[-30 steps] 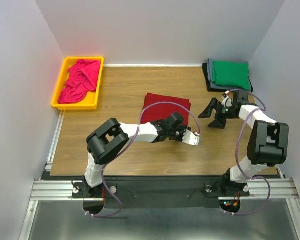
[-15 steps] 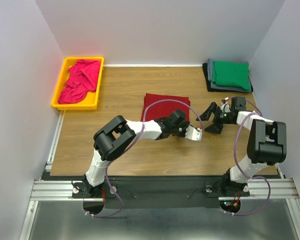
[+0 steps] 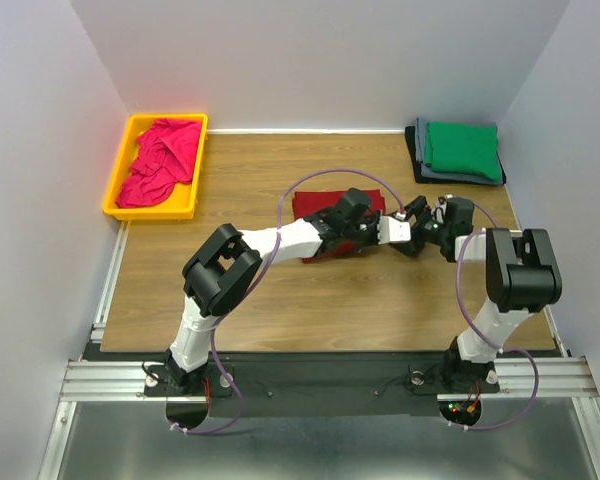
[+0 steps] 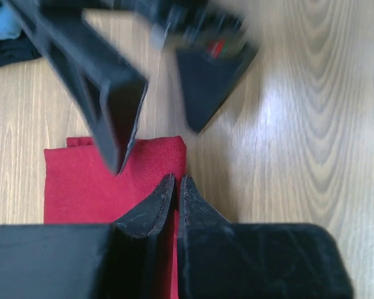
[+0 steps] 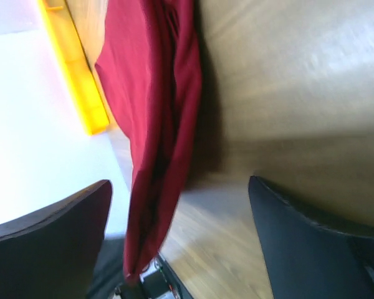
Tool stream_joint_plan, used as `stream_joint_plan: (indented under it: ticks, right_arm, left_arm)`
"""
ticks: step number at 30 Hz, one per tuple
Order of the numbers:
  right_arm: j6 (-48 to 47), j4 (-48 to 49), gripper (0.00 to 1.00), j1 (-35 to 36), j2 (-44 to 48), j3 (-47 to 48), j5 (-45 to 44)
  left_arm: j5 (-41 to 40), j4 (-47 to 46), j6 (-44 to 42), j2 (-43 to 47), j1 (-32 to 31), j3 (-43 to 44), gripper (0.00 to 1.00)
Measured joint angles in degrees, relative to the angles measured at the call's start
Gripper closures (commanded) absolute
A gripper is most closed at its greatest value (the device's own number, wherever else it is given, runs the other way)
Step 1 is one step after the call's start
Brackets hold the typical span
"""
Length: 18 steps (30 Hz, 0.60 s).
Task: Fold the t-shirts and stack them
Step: Neatly place the folded tshirt to the corner
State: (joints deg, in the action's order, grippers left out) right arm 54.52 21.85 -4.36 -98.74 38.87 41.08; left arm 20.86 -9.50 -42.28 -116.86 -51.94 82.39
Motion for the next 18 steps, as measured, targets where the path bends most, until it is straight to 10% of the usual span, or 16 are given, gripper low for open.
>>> stream_joint_plan:
  ticks: [18]
  right_arm:
    - [9.4,9.9,0.36,6.8,-11.4,9.1,-15.0]
  left_arm:
    - [3.4,0.3,8.3,-2.0,1.0,3.9,1.00]
